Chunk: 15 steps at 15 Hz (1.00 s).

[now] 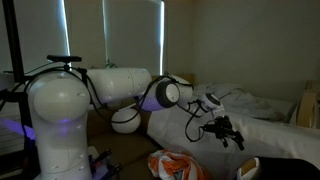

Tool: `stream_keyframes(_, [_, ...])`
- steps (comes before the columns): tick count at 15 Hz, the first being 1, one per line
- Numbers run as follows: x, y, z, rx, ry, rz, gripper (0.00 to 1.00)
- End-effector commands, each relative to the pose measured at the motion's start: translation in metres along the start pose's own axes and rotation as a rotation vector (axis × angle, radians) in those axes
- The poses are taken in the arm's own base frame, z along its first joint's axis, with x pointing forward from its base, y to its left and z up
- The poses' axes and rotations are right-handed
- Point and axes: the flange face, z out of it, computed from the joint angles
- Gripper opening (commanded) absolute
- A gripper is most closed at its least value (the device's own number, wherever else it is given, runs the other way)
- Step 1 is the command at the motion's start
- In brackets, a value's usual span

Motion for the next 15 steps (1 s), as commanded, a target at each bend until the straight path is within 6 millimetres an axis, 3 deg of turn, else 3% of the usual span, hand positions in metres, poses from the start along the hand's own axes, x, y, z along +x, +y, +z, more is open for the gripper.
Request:
stream_keyframes(1, [-0.009, 0.0, 0.005, 0.012, 0.038, -0.008, 1.0])
stream_keyframes(8, [-0.051, -0.004, 0.045, 0.016, 0.012, -0.088, 1.0])
stream_keyframes(12, [-0.057, -0.011, 0.037, 0.157, 0.045, -0.1, 1.0])
stream_keyframes(15, [-0.046, -0.017, 0.031, 0.246, 0.11, -0.093, 1.0])
